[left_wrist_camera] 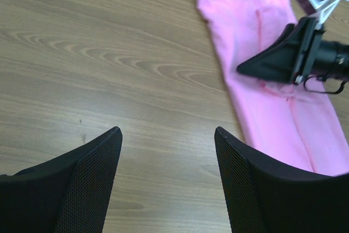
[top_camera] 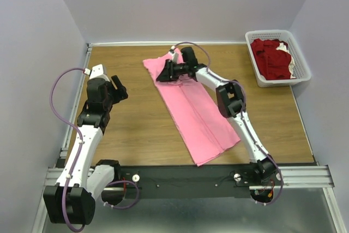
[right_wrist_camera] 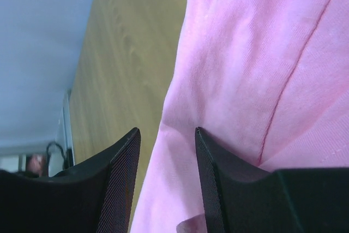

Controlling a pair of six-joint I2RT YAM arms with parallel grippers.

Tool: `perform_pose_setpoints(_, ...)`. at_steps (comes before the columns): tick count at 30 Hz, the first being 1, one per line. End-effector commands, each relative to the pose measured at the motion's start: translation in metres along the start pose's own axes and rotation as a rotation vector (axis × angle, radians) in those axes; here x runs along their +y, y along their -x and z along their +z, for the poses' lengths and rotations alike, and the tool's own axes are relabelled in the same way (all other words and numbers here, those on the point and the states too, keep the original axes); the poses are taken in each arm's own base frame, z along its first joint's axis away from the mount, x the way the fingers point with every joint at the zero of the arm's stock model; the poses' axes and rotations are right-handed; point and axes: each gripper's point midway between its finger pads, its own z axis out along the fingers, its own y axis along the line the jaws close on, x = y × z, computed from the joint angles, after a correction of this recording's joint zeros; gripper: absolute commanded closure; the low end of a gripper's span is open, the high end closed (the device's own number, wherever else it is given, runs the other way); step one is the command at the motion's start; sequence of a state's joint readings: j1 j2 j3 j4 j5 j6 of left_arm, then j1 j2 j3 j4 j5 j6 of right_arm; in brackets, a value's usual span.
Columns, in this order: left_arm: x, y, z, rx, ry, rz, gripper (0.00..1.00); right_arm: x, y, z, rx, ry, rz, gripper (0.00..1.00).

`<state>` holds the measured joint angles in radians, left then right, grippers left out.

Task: Fold and stack the t-shirts
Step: Fold the tshirt

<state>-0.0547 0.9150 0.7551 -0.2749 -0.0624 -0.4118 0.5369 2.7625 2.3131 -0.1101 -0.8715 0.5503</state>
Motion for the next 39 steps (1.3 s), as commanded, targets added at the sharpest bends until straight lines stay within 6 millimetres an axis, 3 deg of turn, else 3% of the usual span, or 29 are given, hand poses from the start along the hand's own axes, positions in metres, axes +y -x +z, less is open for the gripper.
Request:
perform_pose_setpoints(1,-0.009,-0.007,0.004,0.026,-0.053,0.008,0.23,-0.108,0.014,-0.041,-0.142,-0.241,0.187,0.46)
perform_pose_setpoints(9,-0.027,-0.014,0.003,0.051,-0.156,0.031,0.21,-0.096,0.088,-0.079,-0.306,-0.233,0.107,0.36)
perform_pose_setpoints(12,-0.045,-0.020,-0.002,0.067,-0.232,0.042,0.19,-0.057,0.118,-0.096,-0.346,-0.204,0.019,0.36)
perform_pose_setpoints(14,-0.063,-0.021,-0.008,0.055,-0.279,0.053,0.19,-0.020,0.135,-0.116,-0.367,-0.195,-0.050,0.36)
perform_pose_setpoints(15,-0.068,-0.023,-0.010,0.046,-0.291,0.054,0.19,-0.011,0.136,-0.122,-0.374,-0.212,-0.067,0.36)
perform_pose_setpoints(16,-0.073,-0.023,-0.013,0.033,-0.300,0.055,0.19,0.016,0.139,-0.140,-0.387,-0.225,-0.093,0.36)
perform_pose_setpoints(19,-0.090,-0.037,-0.020,0.062,-0.347,0.026,0.19,0.035,0.132,-0.171,-0.417,-0.327,-0.145,0.36)
perform_pose_setpoints(21,-0.101,-0.052,-0.024,0.106,-0.383,0.010,0.19,0.054,0.107,-0.198,-0.411,-0.393,-0.164,0.36)
perform_pose_setpoints(23,-0.108,-0.063,-0.026,0.142,-0.404,0.002,0.19,0.050,0.081,-0.216,-0.392,-0.490,-0.150,0.36)
perform_pose_setpoints(26,-0.117,-0.085,-0.034,0.191,-0.427,-0.013,0.19,0.054,0.004,-0.241,-0.291,-0.559,-0.075,0.39)
perform_pose_setpoints(30,-0.126,-0.098,-0.045,0.226,-0.427,-0.024,0.23,0.056,-0.067,-0.265,-0.204,-0.646,0.004,0.43)
perform_pose_setpoints(31,-0.124,-0.103,-0.043,0.241,-0.394,-0.031,0.23,0.055,-0.098,-0.274,-0.171,-0.674,0.034,0.45)
perform_pose_setpoints(33,-0.133,-0.109,-0.048,0.267,-0.404,-0.018,0.23,0.063,-0.124,-0.276,-0.136,-0.667,0.049,0.48)
perform_pose_setpoints(34,-0.133,-0.116,-0.046,0.286,-0.383,-0.010,0.23,0.070,-0.151,-0.272,-0.090,-0.651,0.061,0.51)
perform_pose_setpoints(35,-0.138,-0.121,-0.048,0.301,-0.393,-0.004,0.23,0.074,-0.163,-0.268,-0.069,-0.639,0.070,0.53)
perform_pose_setpoints(39,-0.145,-0.144,-0.044,0.375,-0.379,0.032,0.23,0.089,-0.220,-0.237,0.065,-0.623,0.081,0.64)
